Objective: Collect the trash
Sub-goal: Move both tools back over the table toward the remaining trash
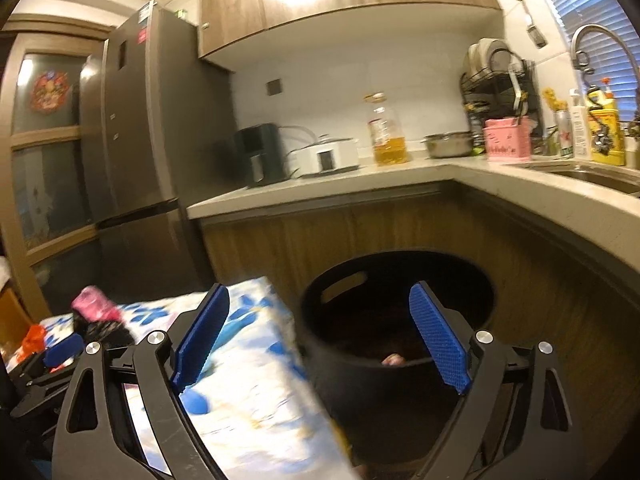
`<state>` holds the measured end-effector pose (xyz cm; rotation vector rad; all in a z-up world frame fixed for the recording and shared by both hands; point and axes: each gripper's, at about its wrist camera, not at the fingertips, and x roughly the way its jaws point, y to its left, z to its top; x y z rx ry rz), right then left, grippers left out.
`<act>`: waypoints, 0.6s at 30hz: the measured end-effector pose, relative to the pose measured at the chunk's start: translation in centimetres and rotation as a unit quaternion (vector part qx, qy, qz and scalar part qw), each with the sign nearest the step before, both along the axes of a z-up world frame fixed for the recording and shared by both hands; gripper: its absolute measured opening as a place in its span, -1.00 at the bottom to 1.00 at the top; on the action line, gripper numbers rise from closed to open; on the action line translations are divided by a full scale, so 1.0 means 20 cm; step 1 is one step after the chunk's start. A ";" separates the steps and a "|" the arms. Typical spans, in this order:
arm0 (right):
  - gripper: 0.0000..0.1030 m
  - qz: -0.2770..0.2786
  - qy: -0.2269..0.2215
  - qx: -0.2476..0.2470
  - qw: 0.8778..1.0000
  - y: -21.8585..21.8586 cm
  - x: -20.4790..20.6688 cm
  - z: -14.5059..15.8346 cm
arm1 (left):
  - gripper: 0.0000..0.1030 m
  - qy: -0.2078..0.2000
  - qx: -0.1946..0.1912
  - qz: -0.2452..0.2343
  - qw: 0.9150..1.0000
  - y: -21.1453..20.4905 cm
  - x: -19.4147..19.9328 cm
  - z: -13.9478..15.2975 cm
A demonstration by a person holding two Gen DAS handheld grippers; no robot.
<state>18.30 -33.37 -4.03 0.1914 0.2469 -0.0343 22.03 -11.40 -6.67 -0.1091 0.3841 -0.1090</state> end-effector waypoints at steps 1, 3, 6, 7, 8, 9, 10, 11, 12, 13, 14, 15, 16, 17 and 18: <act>0.72 0.009 0.004 0.001 1.000 0.04 0.00 -0.01 | 0.70 0.001 -0.002 0.006 1.000 0.03 -0.02 0.00; 0.72 0.027 0.011 0.002 1.000 0.12 0.00 -0.04 | 0.70 -0.001 -0.003 0.020 1.000 0.13 -0.09 0.00; 0.72 0.060 0.025 -0.005 0.998 0.30 0.01 -0.09 | 0.70 -0.002 -0.002 0.044 0.999 0.29 -0.18 -0.01; 0.71 0.068 0.028 -0.007 0.997 0.35 0.02 -0.10 | 0.70 -0.001 -0.003 0.049 0.999 0.33 -0.20 -0.01; 0.72 0.076 0.032 -0.008 0.997 0.39 0.02 -0.12 | 0.70 -0.001 -0.005 0.054 0.999 0.37 -0.22 0.00; 0.72 0.087 0.038 -0.010 0.995 0.46 0.03 -0.14 | 0.70 -0.003 -0.006 0.061 0.998 0.41 -0.25 0.00; 0.71 0.095 0.042 -0.012 0.995 0.50 0.04 -0.15 | 0.70 -0.004 -0.005 0.069 0.998 0.46 -0.28 0.00; 0.71 0.103 0.045 -0.016 0.994 0.54 0.04 -0.16 | 0.70 -0.004 -0.005 0.075 0.997 0.48 -0.30 -0.01; 0.71 0.111 0.049 -0.020 0.992 0.59 0.05 -0.18 | 0.70 -0.005 -0.007 0.082 0.997 0.53 -0.32 -0.01; 0.71 0.119 0.053 -0.027 0.991 0.64 0.07 -0.19 | 0.70 -0.004 -0.008 0.087 0.996 0.56 -0.33 -0.01; 0.71 0.126 0.056 -0.031 0.990 0.69 0.08 -0.20 | 0.70 -0.003 -0.009 0.096 0.995 0.61 -0.35 -0.01; 0.71 0.130 0.059 -0.037 0.989 0.73 0.10 -0.21 | 0.70 -0.003 -0.012 0.104 0.995 0.65 -0.37 -0.02; 0.66 0.133 0.062 -0.041 0.988 0.76 0.11 -0.22 | 0.70 -0.003 -0.015 0.113 0.993 0.70 -0.39 -0.02; 0.63 0.136 0.068 -0.044 0.987 0.79 0.14 -0.24 | 0.70 -0.002 -0.018 0.119 0.993 0.73 -0.40 -0.02; 0.60 0.139 0.076 -0.044 0.986 0.82 0.16 -0.24 | 0.70 -0.002 -0.019 0.124 0.992 0.76 -0.41 -0.02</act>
